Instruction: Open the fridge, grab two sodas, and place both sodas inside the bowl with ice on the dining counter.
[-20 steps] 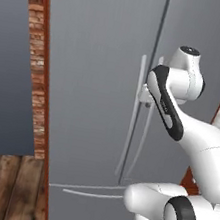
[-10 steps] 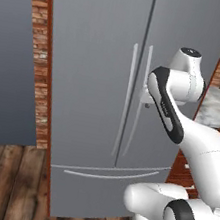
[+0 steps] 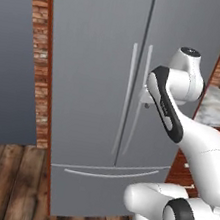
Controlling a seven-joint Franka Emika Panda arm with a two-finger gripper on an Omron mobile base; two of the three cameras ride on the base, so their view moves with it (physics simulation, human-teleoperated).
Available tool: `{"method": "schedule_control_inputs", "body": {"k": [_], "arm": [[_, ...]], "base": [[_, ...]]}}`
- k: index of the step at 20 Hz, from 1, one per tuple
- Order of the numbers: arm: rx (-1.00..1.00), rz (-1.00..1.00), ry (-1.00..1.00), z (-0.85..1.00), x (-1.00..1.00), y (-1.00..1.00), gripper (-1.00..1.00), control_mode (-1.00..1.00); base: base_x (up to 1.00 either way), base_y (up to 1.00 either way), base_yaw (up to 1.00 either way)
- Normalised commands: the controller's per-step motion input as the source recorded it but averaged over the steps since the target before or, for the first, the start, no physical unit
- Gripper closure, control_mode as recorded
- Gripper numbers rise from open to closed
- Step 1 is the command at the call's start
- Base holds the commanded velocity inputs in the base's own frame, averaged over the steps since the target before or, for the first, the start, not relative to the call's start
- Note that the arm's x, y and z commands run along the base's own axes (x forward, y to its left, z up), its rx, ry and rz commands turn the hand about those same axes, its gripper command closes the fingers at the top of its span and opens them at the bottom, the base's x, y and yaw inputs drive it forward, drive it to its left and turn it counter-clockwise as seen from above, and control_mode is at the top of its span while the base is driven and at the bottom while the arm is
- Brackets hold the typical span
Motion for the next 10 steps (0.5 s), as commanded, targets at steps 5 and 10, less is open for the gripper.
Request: {"method": "schedule_control_inputs", "body": {"k": [5,10], "arm": [[0.0,0.0,0.0,0.0,0.0,0.0,-1.0,1.0],[0.0,0.0,0.0,0.0,0.0,0.0,-1.0,1.0]], "base": [[-0.35,-0.01,0.0],[-0.25,0.0,0.0]]}}
